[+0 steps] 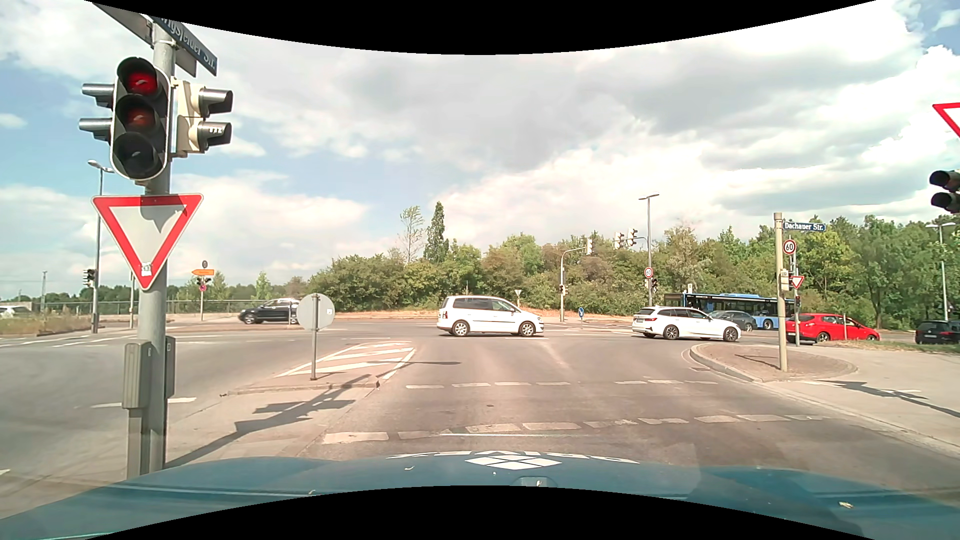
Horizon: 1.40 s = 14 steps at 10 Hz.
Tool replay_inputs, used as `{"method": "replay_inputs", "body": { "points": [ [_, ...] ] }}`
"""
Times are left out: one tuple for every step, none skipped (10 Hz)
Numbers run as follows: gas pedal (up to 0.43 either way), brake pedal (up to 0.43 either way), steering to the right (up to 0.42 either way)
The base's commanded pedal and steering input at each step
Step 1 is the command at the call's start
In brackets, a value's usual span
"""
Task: Follow the waypoints while adhering to traffic rules and regulations
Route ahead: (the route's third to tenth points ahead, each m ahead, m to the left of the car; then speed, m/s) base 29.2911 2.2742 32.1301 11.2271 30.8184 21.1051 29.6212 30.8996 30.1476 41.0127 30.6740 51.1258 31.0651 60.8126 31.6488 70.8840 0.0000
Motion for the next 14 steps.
{"method": "replay_inputs", "body": {
  "points": [
    [0.0, 0.36, -0.025],
    [0.0, 0.36, -0.026],
    [0.0, 0.317, -0.026],
    [0.0, 0.006, -0.026],
    [0.0, 0.0, -0.026],
    [0.339, 0.0, -0.026],
    [0.378, 0.0, -0.025],
    [0.441, 0.0, -0.026],
    [0.488, 0.0, -0.025],
    [0.531, 0.0, -0.026],
    [0.559, 0.0, -0.023],
    [0.579, 0.0, -0.015],
    [0.598, 0.0, -0.006],
    [0.598, 0.0, 0.005]
  ]
}}
